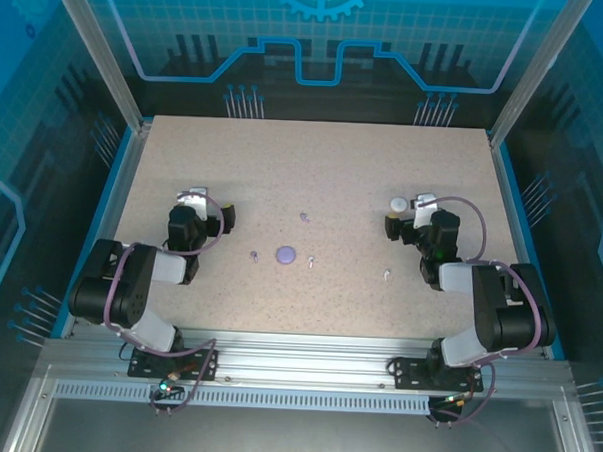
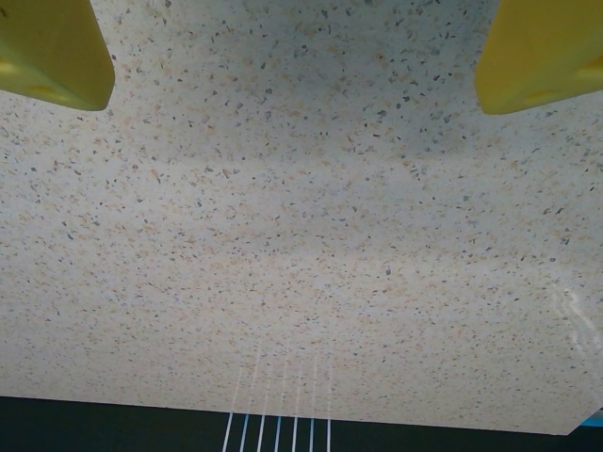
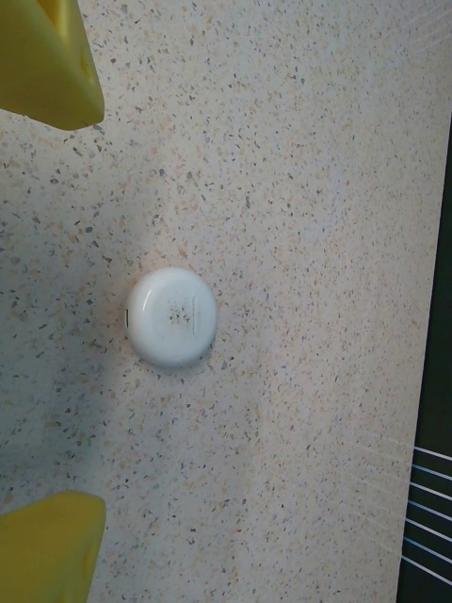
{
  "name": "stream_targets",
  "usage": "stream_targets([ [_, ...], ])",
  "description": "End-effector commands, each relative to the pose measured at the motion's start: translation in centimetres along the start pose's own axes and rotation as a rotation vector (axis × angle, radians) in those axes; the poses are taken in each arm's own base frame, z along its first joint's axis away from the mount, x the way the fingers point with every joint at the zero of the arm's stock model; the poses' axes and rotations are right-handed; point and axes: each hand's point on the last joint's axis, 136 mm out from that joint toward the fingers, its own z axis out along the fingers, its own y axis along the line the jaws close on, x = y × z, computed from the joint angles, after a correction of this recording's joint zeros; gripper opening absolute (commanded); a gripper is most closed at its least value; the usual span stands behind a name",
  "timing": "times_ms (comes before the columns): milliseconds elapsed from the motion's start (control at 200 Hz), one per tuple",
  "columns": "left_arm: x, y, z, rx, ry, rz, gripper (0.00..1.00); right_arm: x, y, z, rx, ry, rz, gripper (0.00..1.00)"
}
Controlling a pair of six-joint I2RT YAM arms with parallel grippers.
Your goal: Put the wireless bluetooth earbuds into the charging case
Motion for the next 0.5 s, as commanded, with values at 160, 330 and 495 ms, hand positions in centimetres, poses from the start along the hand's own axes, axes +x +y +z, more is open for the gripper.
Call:
stream_targets([
  [160, -3.3, -0.2, -1.9, -0.114, -0.087, 0.101, 0.99, -3.4, -0.6, -0.4, 0.020, 0.129, 0.049, 1.00],
  [330, -6.6, -2.7, -3.3, -0.065, -0.023, 0.101, 0.97, -4.7, 2.5, -2.3, -0.039, 0.289, 0.062, 1.00],
  [495, -8.1, -3.3, -5.2, -0.049, 0.131, -0.040, 0.93, -5.7, 6.2, -4.8, -0.028, 0.484, 0.027, 1.00],
])
